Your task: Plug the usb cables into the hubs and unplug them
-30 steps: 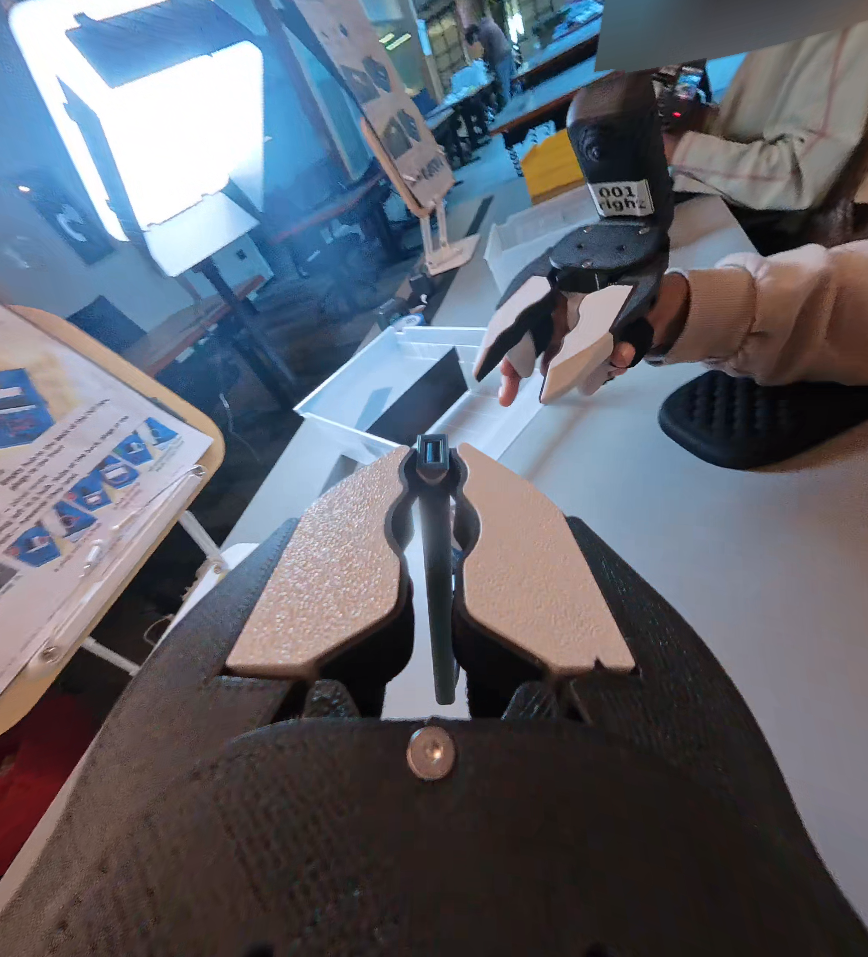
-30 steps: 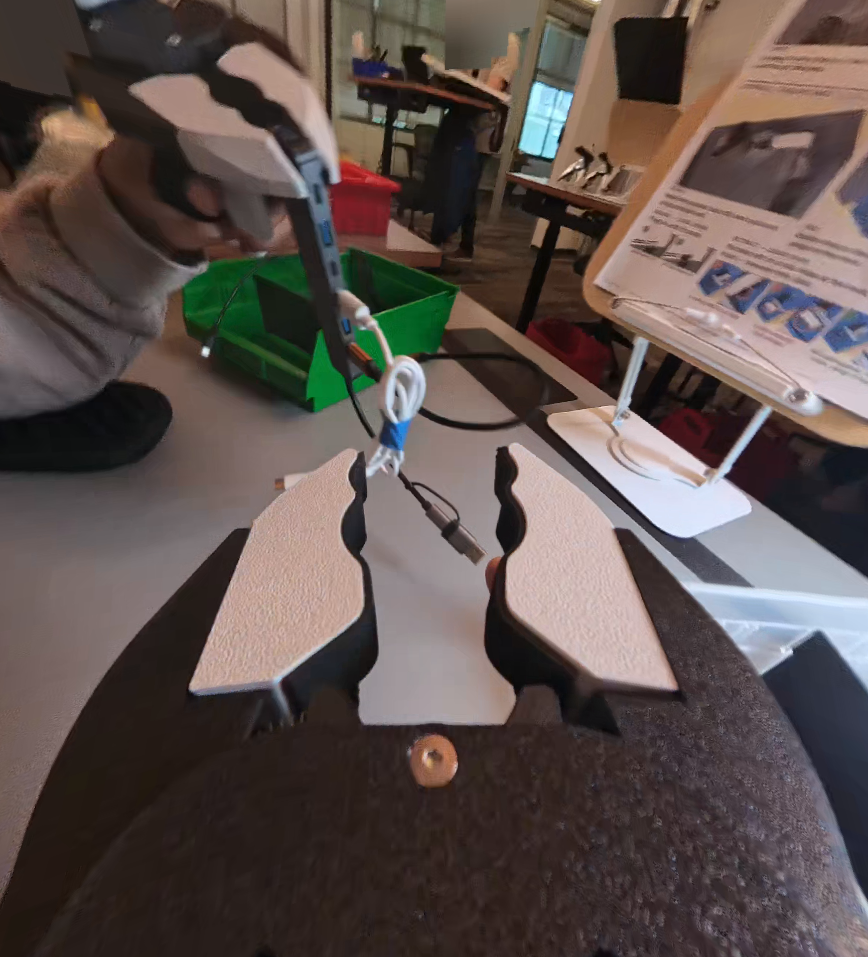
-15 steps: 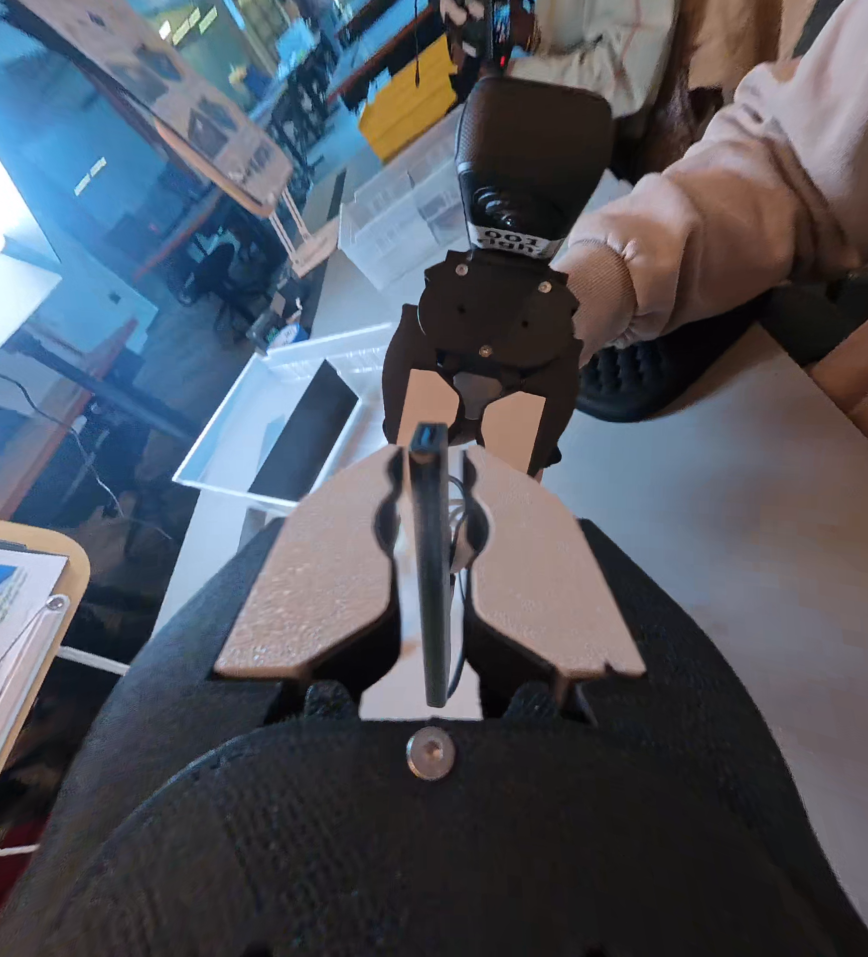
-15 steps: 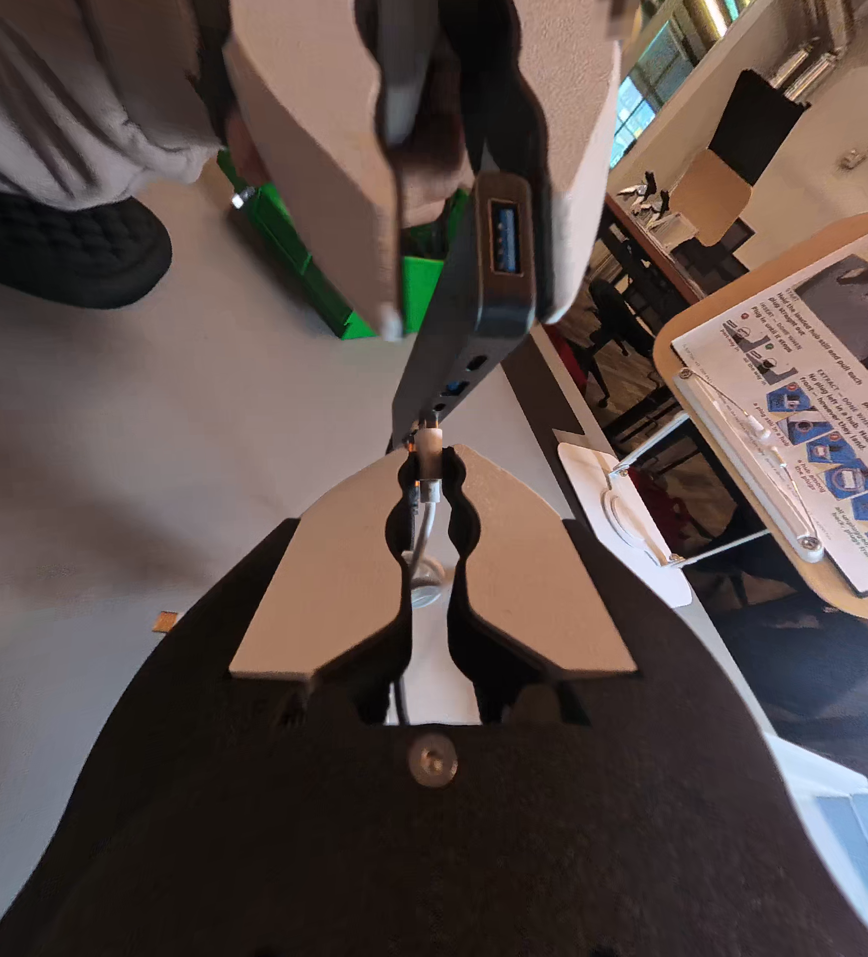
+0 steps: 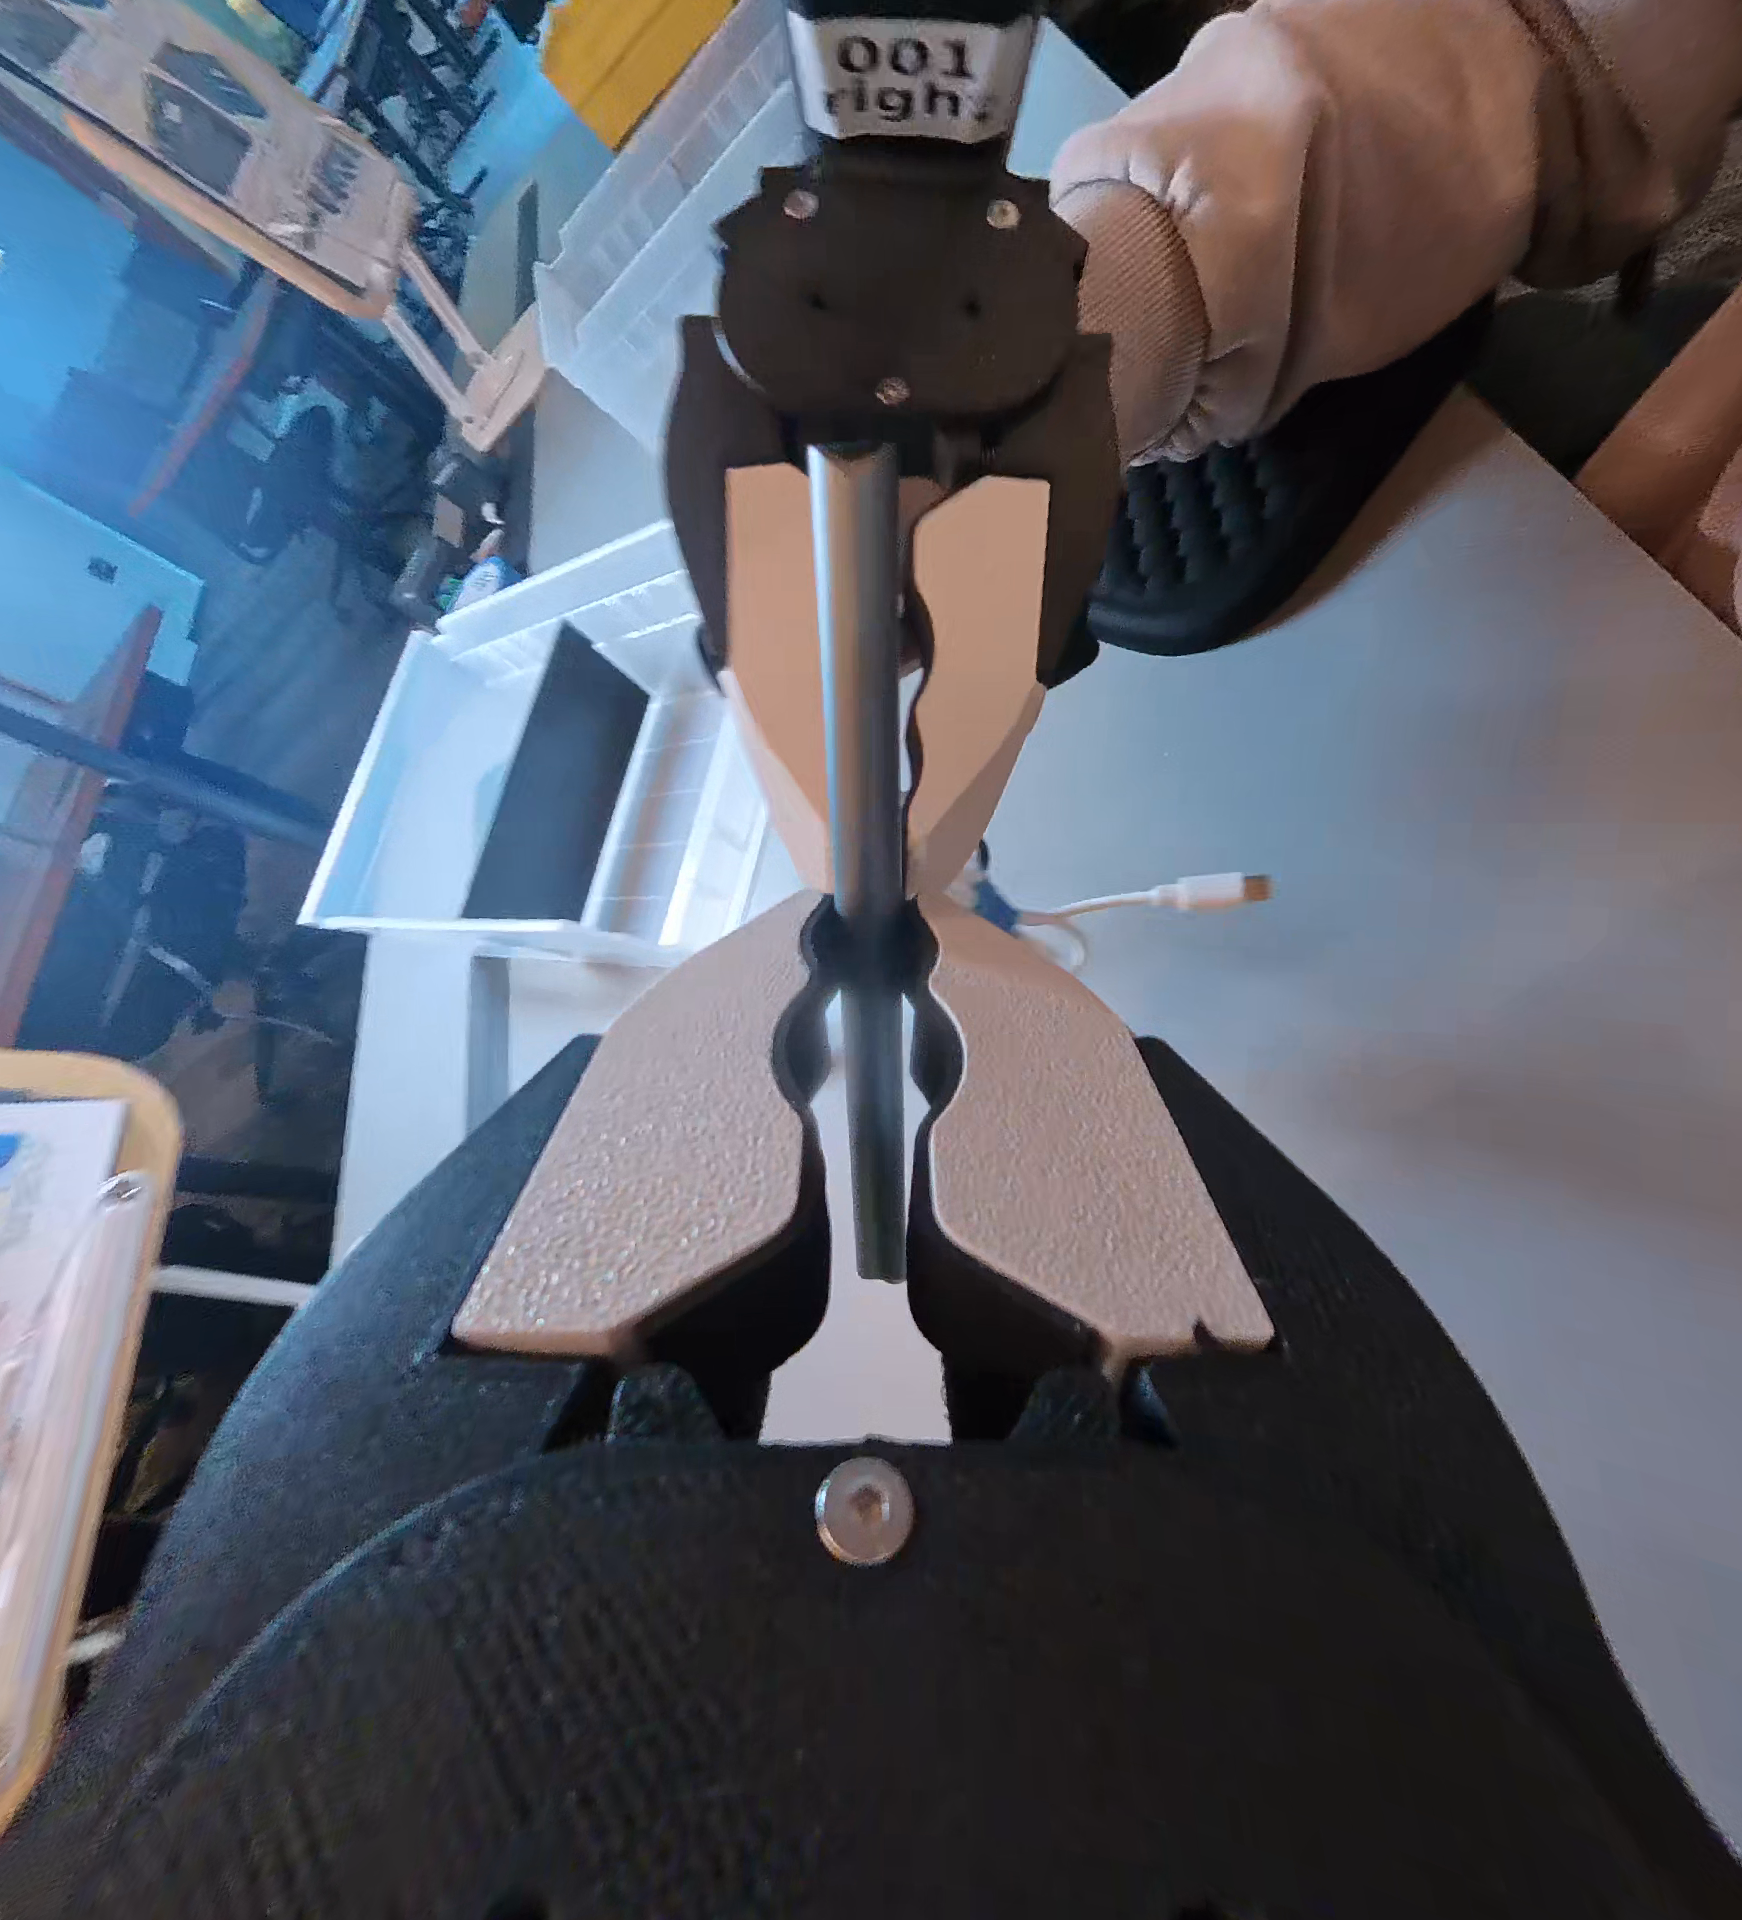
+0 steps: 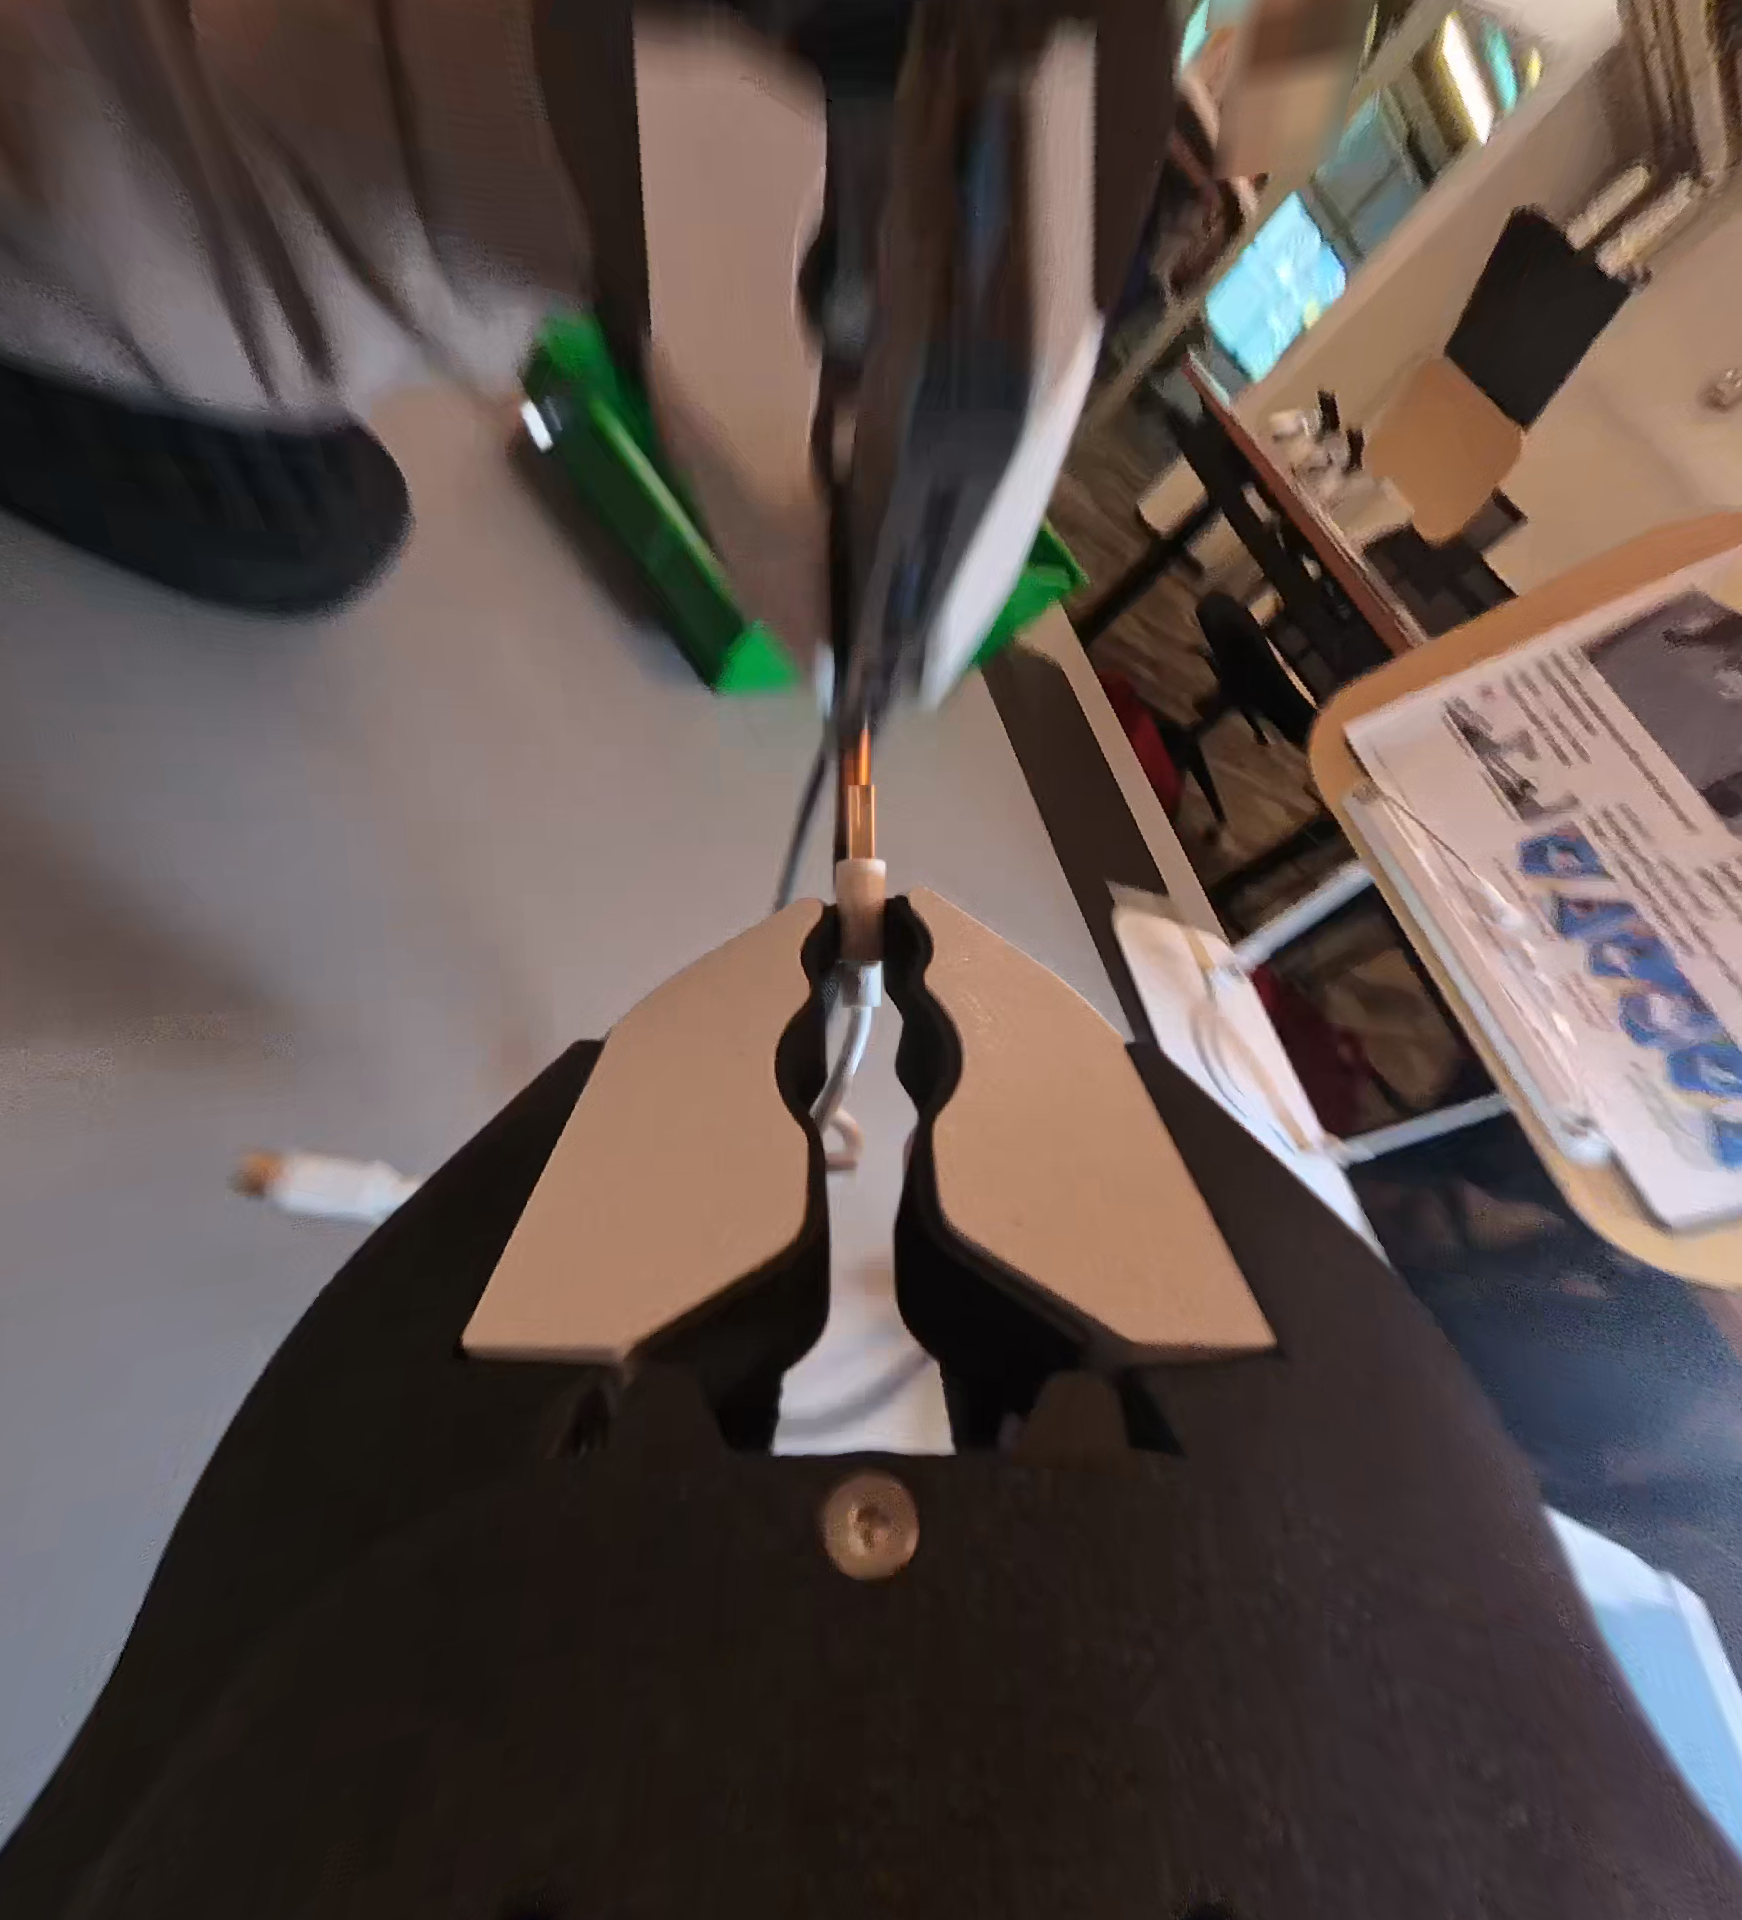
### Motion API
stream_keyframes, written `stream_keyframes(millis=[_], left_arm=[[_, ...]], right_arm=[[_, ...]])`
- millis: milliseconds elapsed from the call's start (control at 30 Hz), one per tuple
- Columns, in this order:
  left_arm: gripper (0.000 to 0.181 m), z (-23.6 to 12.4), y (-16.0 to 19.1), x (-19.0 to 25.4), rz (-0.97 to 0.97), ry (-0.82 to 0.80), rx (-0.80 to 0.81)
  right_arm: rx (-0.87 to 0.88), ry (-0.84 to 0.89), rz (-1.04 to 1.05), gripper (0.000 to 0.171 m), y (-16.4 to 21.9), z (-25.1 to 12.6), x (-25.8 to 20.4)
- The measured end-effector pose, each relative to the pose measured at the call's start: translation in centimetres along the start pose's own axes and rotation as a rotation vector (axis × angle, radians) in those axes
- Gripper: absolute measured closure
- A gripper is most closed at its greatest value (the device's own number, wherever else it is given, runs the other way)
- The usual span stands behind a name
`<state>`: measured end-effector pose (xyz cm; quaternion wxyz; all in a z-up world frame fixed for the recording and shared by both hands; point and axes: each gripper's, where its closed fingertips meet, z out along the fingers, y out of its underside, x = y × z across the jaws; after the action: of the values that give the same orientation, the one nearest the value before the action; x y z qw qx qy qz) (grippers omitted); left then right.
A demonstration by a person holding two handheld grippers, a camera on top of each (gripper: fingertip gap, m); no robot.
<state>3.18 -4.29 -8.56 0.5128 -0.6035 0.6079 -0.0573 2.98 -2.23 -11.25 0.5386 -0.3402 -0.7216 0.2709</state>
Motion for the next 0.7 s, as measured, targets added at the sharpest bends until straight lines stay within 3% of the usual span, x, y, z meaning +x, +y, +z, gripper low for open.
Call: stream_keyframes(millis=[33,100,267,367,500,700], left_arm=[[0.170,-1.6,-0.4,-0.8,-0.014,-0.030,0.023],[0.170,-5.6,-0.9,-2.5,-0.045,-0.111,0.068],[0.170,-12.2,-1.0,-6.5,-0.095,-0.380,0.141],[0.170,-13.3,-1.0,-8.0,-0.126,-0.474,0.160],[0.170,-13.3,-1.0,-8.6,-0.136,-0.518,0.161],[0.170,-13.3,-0.9,-8.7,-0.163,-0.511,0.210]], right_arm=[[-0.053,0.038,-0.031,0.163,1.4,-0.2,0.7],[-0.025,0.046,0.064,0.163,2.2,-1.4,1.8],[0.012,0.319,0.138,0.163,1.6,-6.1,9.8],[-0.133,0.489,0.127,0.163,4.0,-8.3,15.5],[-0.325,0.566,0.167,0.163,8.5,-8.7,20.6],[-0.609,0.562,0.344,0.162,18.0,-8.0,20.9]])
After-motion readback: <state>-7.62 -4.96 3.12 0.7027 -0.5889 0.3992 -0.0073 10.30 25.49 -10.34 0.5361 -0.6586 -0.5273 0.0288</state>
